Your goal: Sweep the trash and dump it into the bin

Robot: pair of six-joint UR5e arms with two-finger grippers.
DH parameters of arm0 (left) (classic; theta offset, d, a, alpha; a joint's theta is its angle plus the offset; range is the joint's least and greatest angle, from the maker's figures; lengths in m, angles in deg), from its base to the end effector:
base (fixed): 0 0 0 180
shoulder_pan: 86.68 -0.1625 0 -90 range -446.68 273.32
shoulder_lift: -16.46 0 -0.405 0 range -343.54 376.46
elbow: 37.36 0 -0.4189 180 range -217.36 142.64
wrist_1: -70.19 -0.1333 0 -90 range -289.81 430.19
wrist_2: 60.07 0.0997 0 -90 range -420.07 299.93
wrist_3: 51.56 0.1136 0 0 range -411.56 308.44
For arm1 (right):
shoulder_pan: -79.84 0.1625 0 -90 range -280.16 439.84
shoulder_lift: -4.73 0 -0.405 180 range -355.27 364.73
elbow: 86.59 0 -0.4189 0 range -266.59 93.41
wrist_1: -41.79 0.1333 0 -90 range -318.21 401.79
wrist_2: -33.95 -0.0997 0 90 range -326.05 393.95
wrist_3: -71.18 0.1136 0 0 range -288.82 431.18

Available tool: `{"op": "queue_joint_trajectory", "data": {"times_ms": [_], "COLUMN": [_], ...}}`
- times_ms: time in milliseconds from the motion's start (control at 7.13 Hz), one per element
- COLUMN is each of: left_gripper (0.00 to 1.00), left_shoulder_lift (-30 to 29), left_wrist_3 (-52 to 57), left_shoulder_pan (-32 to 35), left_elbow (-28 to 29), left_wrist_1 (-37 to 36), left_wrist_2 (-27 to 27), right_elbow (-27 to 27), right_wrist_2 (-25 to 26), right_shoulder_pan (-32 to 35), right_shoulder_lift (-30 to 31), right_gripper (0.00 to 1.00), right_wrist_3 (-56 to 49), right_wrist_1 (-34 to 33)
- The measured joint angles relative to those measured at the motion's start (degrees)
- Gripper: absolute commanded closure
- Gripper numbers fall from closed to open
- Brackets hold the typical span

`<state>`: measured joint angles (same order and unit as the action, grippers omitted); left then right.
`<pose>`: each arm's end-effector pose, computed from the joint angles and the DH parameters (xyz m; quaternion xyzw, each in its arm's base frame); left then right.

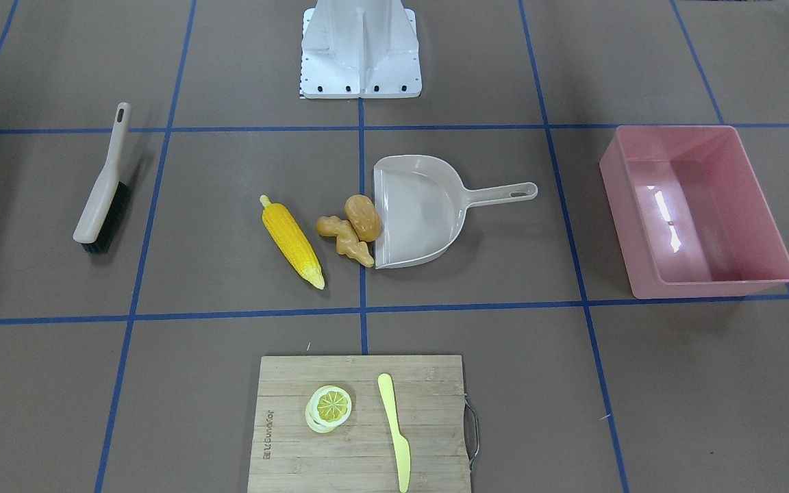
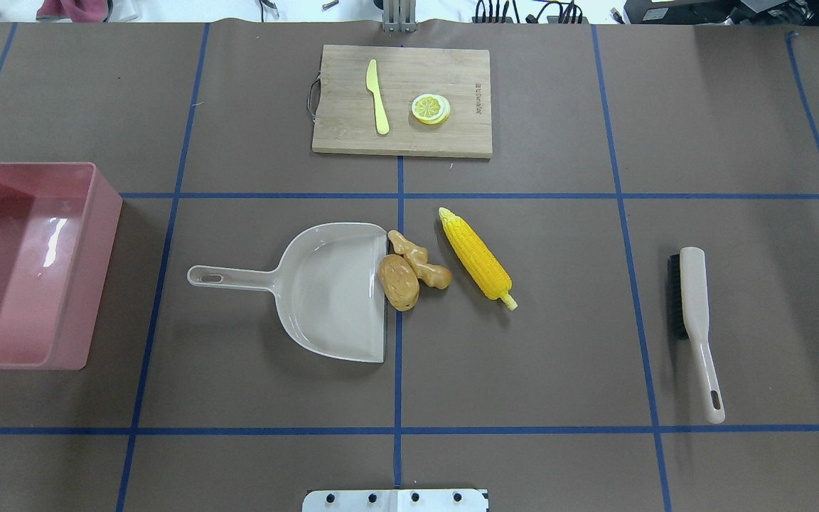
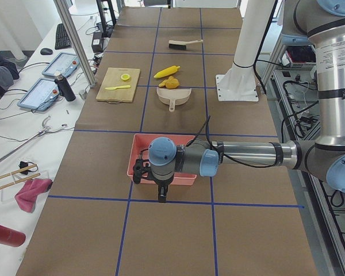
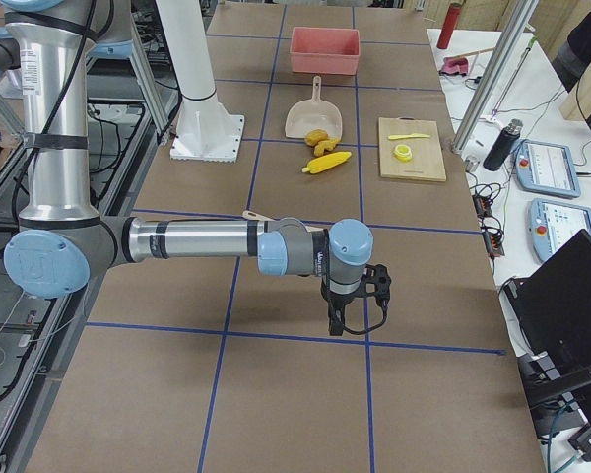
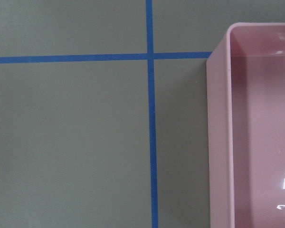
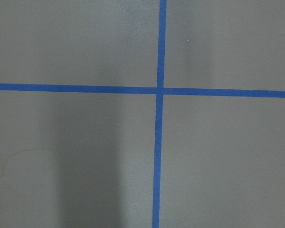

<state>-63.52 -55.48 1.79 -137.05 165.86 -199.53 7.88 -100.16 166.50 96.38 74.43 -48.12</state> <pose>-0.0348 -0.4557 0.6280 0.0224 0.4194 0.0006 0.9075 0.0244 -0.5127 0.6231 0.0019 -0.3761 -0.0103 0.9265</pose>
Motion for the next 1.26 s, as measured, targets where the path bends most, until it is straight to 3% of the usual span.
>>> {"op": "queue_joint_trajectory", "data": {"times_ms": [1262], "left_gripper": [0.01], "left_shoulder_lift": [-4.1], "left_wrist_3": [0.5], "left_shoulder_pan": [0.0], "left_elbow": [5.0], "left_wrist_1": [0.2], "left_wrist_2": [-0.5], "right_elbow": [0.3], "right_wrist_2": [0.0], "right_shoulder_pan": [0.1], "right_shoulder_lift": [0.0], "right_gripper": [0.00], "right_wrist_3": [0.1], "right_wrist_1": [0.0]}}
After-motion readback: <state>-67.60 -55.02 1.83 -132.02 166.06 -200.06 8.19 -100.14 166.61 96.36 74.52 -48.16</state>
